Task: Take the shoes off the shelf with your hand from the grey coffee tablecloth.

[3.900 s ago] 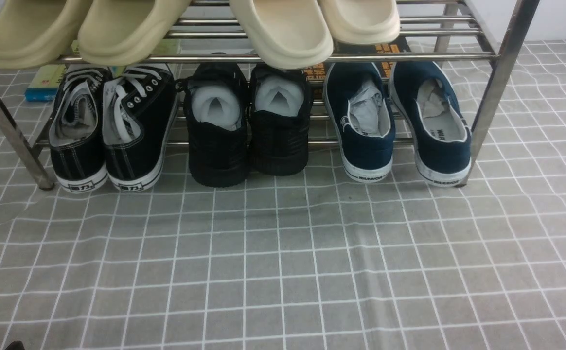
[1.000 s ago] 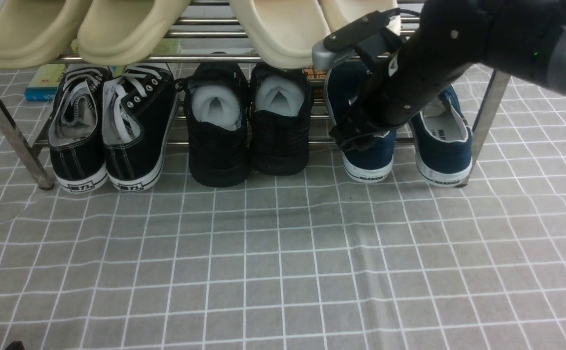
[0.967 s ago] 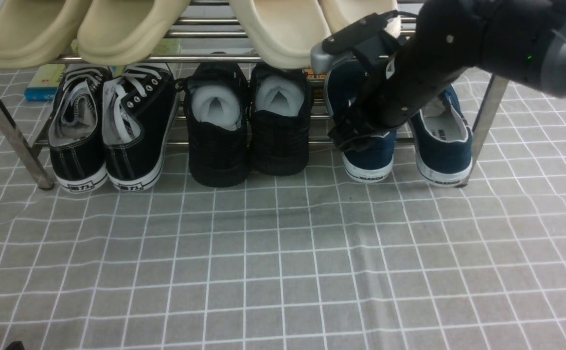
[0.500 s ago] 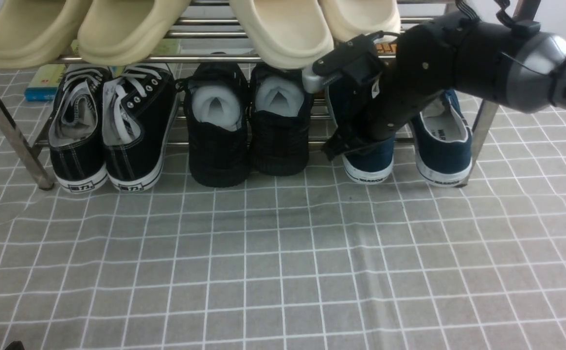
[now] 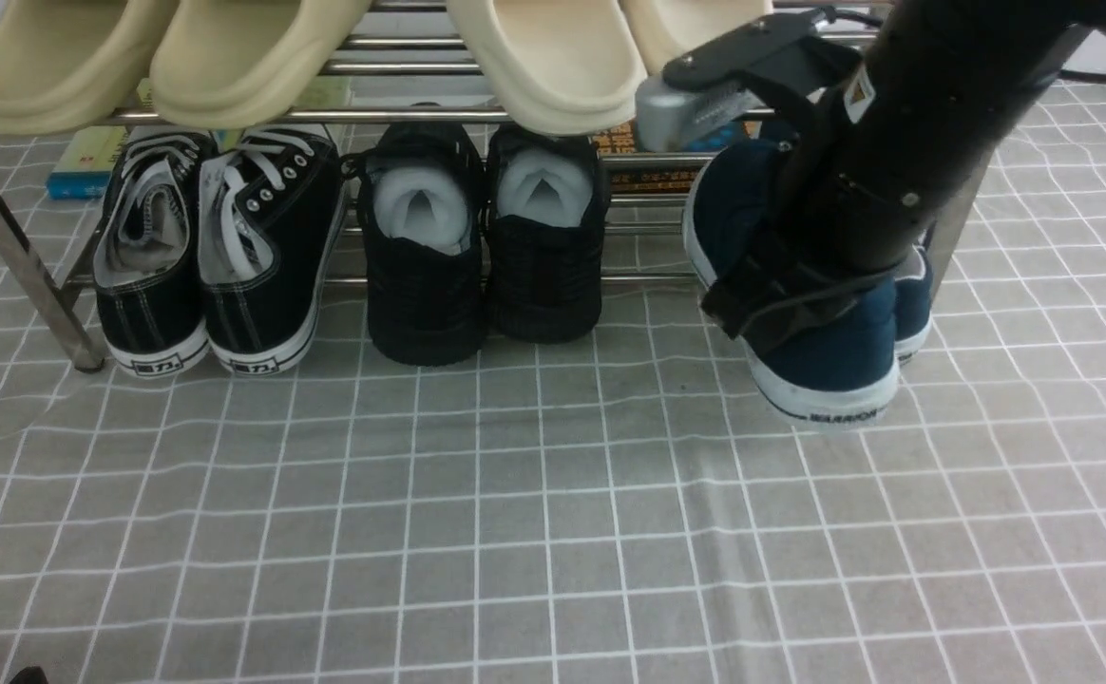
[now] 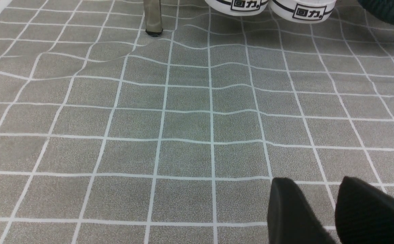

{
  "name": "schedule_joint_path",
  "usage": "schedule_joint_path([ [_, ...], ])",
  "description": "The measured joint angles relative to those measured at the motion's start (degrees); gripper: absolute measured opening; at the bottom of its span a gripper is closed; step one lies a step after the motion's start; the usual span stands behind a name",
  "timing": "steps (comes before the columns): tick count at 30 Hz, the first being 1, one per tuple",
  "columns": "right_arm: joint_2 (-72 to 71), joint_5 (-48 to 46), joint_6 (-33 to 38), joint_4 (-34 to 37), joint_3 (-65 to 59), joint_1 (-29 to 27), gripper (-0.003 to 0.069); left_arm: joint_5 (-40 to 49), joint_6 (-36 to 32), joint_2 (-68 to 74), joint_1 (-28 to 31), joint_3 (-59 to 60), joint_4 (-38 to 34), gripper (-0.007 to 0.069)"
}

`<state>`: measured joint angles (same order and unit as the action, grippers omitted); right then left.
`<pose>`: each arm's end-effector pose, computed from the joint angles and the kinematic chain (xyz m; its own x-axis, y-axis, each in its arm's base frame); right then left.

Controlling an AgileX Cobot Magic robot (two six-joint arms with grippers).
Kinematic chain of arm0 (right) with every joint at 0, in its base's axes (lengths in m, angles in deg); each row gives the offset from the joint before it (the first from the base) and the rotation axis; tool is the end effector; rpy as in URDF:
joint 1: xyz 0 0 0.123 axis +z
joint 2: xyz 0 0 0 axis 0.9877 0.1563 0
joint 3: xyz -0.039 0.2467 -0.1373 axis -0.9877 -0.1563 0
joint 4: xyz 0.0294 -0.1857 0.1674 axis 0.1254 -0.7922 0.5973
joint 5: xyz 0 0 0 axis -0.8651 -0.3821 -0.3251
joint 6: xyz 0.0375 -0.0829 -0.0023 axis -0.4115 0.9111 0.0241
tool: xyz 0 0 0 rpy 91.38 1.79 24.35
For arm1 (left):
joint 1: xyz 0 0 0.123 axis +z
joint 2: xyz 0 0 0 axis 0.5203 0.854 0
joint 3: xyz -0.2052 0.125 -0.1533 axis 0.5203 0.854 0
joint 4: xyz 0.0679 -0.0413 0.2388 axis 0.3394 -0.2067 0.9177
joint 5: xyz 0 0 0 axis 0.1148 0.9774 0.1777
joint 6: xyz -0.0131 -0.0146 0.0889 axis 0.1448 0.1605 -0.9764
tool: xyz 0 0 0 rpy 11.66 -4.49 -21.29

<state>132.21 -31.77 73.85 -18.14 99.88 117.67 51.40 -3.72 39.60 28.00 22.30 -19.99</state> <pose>0.2742 0.2151 0.3571 -0.7115 -0.5917 -0.3791 -0.6597 0.7483 0.0701 0.0517 0.0011 0.1719 -0.3125 -0.0464 -0.9488 -0.0044 0.9989 -0.0474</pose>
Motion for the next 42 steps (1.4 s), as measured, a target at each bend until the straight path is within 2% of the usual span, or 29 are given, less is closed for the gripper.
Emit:
schedule_joint_path([
  [8,-1.8,0.3,-8.2,1.4,-7.4,11.1,0.0042,0.0,0.0,0.0,0.0,0.0,0.0,0.0240],
  [13,-1.9,0.3,-13.2,1.1,-11.1,14.0,0.0042,0.0,0.0,0.0,0.0,0.0,0.0,0.0240],
  [23,-0.2,5.2,-14.6,-0.3,-14.1,14.5,0.0042,0.0,0.0,0.0,0.0,0.0,0.2,0.0240],
  [31,3.8,12.6,-14.9,-0.5,-14.1,14.5,0.0042,0.0,0.0,0.0,0.0,0.0,0.2,0.0240],
  [39,6.4,15.4,-20.4,-5.1,-14.1,14.5,0.0046,0.0,0.0,0.0,0.0,0.0,0.2,0.0240],
  [42,7.5,16.6,-21.7,-6.2,-14.1,14.5,0.0069,0.0,0.0,0.0,0.0,0.0,0.2,0.0240],
])
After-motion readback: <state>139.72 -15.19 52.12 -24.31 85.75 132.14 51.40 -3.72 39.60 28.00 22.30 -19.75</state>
